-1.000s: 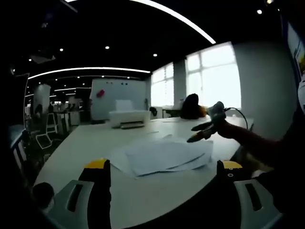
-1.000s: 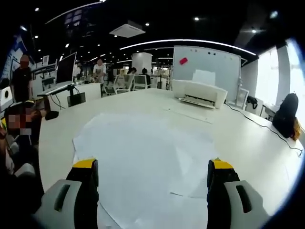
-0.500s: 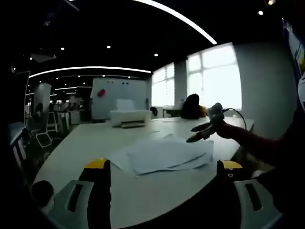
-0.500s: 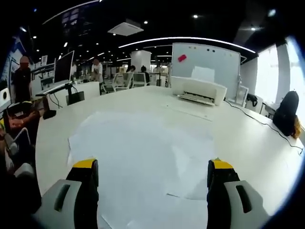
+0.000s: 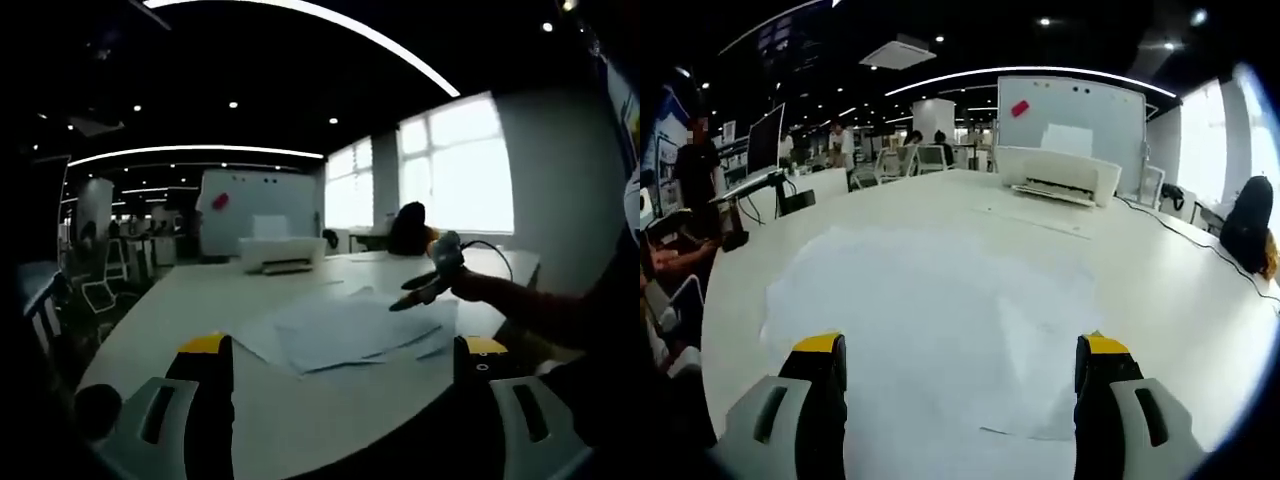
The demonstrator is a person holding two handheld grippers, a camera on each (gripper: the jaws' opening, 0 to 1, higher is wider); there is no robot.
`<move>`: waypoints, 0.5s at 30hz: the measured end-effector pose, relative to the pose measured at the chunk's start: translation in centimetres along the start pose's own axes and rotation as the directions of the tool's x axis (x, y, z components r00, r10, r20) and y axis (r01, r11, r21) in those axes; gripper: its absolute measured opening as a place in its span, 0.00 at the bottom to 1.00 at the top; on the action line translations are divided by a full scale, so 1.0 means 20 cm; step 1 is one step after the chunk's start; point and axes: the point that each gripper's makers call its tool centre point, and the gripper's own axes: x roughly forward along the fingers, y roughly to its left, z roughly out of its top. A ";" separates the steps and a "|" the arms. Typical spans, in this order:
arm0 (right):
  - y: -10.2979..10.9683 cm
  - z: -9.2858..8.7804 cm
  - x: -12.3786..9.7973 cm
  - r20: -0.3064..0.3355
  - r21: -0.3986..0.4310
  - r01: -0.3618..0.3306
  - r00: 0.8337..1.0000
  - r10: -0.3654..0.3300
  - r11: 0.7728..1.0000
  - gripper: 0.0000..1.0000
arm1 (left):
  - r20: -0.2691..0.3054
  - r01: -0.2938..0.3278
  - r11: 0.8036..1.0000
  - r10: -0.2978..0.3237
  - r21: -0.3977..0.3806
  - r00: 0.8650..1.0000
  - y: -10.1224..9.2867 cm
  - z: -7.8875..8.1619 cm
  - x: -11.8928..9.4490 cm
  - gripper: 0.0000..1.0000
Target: Organize the stack of printing papers by aligning and flattening the scattered papers on the table
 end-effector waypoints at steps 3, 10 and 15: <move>0.01 0.01 0.01 -0.004 -0.010 -0.004 1.000 0.004 1.000 0.90 | -0.003 -0.002 1.000 0.002 0.002 1.000 0.00 0.00 0.00 0.94; 0.01 0.02 0.05 -0.011 -0.017 -0.007 1.000 0.006 1.000 0.90 | 0.005 -0.004 1.000 0.004 0.007 1.000 0.00 0.02 0.00 0.95; 0.03 -0.01 0.08 -0.037 -0.012 -0.015 0.999 0.015 1.000 0.90 | 0.002 -0.001 1.000 0.001 -0.014 1.000 0.01 0.00 -0.01 0.97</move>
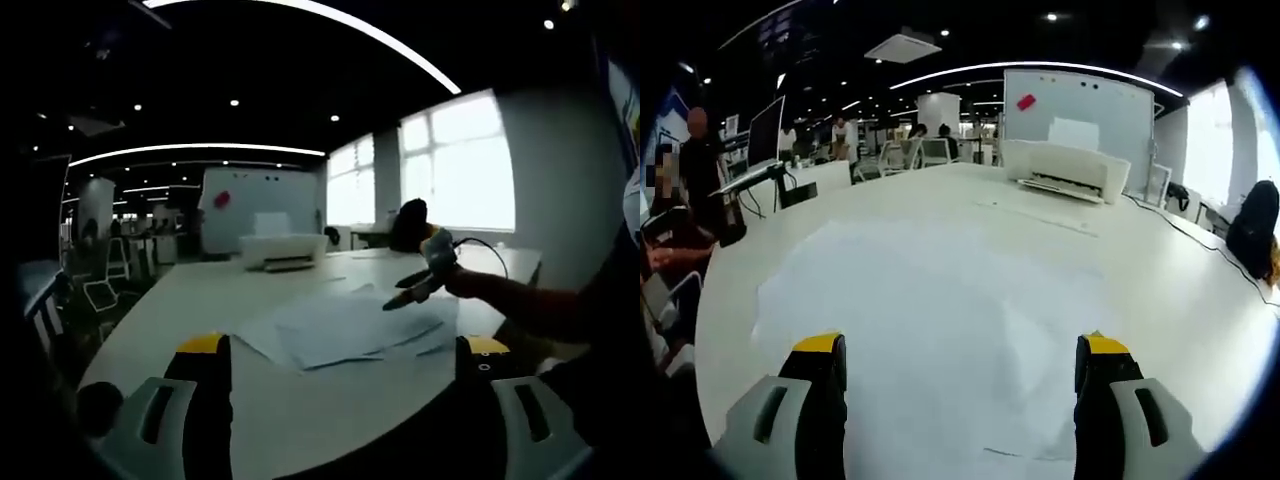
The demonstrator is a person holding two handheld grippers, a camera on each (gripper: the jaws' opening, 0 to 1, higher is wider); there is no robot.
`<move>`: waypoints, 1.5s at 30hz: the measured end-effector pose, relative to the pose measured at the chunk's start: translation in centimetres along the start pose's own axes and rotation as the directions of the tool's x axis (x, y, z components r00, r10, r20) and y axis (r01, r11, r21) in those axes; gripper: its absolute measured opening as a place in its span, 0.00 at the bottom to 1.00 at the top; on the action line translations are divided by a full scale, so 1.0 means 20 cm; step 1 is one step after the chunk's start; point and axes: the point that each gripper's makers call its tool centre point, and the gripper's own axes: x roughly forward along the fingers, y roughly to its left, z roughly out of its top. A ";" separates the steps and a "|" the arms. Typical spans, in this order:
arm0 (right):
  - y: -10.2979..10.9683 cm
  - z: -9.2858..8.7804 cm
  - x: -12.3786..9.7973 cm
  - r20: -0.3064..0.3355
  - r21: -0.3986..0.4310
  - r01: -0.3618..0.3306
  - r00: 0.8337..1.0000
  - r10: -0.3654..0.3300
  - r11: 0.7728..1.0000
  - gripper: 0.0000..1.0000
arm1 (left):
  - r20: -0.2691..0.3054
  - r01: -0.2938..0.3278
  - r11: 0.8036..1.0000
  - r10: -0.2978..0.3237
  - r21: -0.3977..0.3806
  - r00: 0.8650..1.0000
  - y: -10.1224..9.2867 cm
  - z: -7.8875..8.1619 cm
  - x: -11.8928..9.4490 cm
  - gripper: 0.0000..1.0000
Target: Organize the stack of printing papers by aligning and flattening the scattered papers on the table
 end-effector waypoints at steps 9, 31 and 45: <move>0.00 -0.01 0.03 -0.014 0.015 -0.005 1.000 0.006 1.000 0.90 | 0.009 0.010 1.000 -0.010 -0.006 1.000 0.00 0.02 0.00 0.97; 0.01 0.00 0.09 -0.016 0.042 -0.018 1.000 0.019 0.999 0.90 | 0.016 0.006 1.000 -0.006 -0.020 1.000 0.01 0.01 0.00 0.97; 0.02 -0.03 0.12 -0.011 0.020 -0.016 1.000 0.017 1.000 0.90 | 0.013 0.004 1.000 -0.004 -0.015 1.000 0.01 0.00 -0.01 0.97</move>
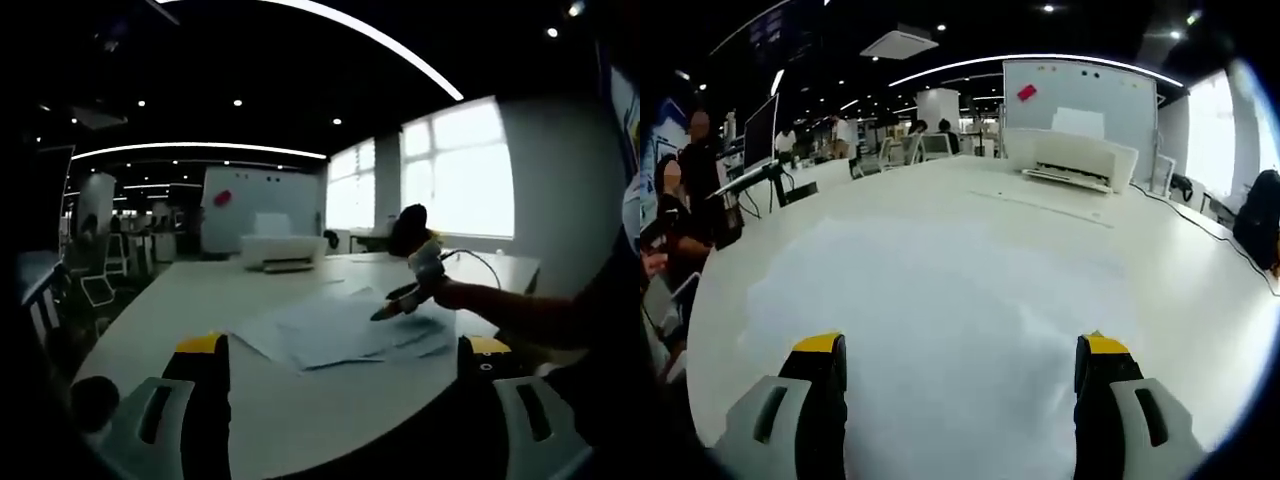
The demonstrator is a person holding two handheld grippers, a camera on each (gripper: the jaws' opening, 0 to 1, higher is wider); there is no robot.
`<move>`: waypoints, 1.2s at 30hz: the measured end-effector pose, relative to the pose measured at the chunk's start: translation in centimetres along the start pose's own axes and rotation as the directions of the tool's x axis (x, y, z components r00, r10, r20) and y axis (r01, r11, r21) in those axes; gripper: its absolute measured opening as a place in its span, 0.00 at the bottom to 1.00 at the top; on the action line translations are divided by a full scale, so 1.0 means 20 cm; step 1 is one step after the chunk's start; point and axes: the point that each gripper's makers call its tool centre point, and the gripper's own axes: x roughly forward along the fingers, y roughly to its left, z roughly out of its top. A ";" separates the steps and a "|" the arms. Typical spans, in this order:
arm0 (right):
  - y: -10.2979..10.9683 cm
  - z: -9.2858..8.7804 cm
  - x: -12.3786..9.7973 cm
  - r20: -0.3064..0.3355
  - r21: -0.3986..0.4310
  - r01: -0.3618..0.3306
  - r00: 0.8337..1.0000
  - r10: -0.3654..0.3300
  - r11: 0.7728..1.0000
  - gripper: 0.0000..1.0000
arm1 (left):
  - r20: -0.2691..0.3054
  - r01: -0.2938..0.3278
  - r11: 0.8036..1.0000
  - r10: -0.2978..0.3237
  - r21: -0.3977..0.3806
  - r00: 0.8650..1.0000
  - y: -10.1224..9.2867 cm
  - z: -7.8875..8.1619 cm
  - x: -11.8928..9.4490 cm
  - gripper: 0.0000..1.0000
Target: Organize the stack of printing papers by aligning and flattening the scattered papers on the table
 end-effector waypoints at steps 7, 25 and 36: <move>0.01 -0.05 0.04 -0.026 -0.014 -0.006 1.000 0.006 1.000 0.89 | 0.012 -0.003 1.000 0.003 0.000 1.000 0.01 0.01 -0.01 0.97; -0.02 -0.01 0.08 -0.009 -0.052 -0.025 1.000 0.025 0.998 0.86 | 0.040 0.003 1.000 -0.004 0.018 0.999 0.00 0.04 -0.02 0.96; -0.06 -0.01 0.07 0.023 -0.073 -0.019 1.000 0.021 0.997 0.88 | 0.033 0.001 1.000 -0.001 0.012 0.999 0.00 0.03 -0.01 0.95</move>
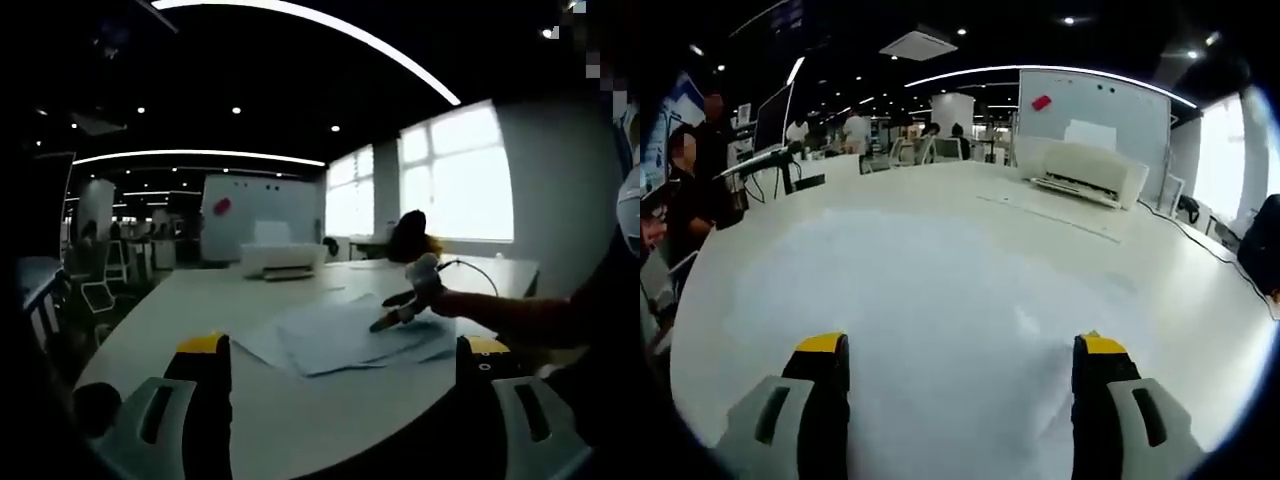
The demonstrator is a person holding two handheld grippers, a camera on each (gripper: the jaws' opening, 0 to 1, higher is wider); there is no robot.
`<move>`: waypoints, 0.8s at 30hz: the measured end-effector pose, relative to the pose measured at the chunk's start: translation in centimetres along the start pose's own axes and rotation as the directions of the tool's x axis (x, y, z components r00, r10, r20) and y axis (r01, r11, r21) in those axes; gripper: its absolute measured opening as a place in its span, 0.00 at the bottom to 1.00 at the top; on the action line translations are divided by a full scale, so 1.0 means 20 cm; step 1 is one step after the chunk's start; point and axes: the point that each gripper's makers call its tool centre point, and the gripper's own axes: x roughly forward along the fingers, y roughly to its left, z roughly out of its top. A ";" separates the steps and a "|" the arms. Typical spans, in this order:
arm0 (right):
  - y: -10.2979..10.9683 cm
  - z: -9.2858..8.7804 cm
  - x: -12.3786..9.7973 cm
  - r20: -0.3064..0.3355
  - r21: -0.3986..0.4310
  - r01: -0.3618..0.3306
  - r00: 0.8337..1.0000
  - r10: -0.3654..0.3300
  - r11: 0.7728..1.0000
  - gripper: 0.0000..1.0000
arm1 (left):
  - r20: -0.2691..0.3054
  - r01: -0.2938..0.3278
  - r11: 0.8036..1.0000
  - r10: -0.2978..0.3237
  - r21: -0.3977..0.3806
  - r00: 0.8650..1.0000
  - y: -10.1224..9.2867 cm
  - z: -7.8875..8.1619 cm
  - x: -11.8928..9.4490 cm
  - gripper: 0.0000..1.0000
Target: Organize the stack of printing papers by aligning and flattening the scattered papers on the table
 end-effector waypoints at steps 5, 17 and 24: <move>-0.01 -0.02 -0.02 0.002 0.023 -0.006 1.000 0.006 1.000 0.88 | -0.002 0.003 1.000 -0.003 -0.003 1.000 -0.01 -0.01 0.01 0.95; -0.01 -0.04 -0.04 0.024 0.041 -0.011 1.000 0.010 0.999 0.86 | 0.010 0.012 1.000 -0.012 -0.013 1.000 -0.02 0.01 0.00 0.96; 0.00 -0.03 -0.04 0.045 0.038 -0.010 0.999 0.008 0.999 0.85 | 0.009 0.018 1.000 -0.017 -0.011 1.000 -0.03 0.01 0.01 0.96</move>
